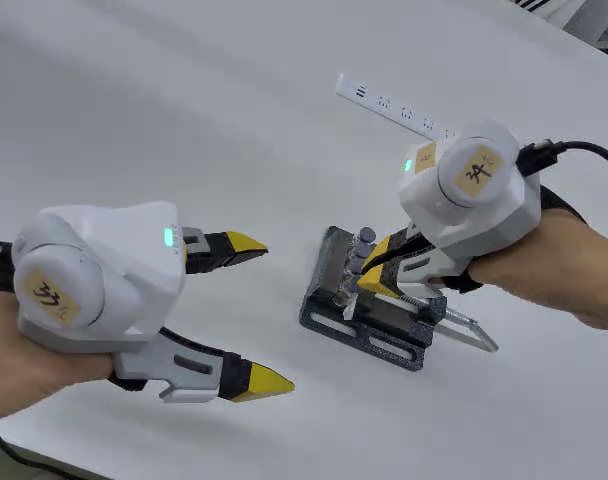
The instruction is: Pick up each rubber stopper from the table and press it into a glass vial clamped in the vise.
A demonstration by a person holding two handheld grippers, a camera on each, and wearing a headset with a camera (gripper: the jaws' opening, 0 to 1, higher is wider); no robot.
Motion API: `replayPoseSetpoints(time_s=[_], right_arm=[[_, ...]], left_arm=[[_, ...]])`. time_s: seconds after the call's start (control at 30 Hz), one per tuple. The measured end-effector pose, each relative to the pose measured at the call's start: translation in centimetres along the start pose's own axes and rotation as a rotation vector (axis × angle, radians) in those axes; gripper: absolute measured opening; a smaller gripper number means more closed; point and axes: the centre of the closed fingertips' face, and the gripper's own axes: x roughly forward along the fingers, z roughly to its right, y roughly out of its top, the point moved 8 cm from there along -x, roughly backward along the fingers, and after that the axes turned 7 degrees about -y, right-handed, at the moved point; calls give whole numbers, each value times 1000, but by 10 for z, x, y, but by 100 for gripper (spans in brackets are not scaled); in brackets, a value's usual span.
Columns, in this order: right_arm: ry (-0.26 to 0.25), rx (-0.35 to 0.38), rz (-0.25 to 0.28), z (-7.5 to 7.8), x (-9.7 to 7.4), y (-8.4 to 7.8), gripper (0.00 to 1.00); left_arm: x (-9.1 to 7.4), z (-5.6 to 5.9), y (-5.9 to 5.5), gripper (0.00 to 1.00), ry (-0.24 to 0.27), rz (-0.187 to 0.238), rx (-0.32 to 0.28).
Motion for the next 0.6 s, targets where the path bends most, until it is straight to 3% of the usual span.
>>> replayPoseSetpoints(time_s=[0.6], right_arm=[[14,10,-3,0,9,-3,0]], left_arm=[[1,0,0,73,-4,-2,-5]])
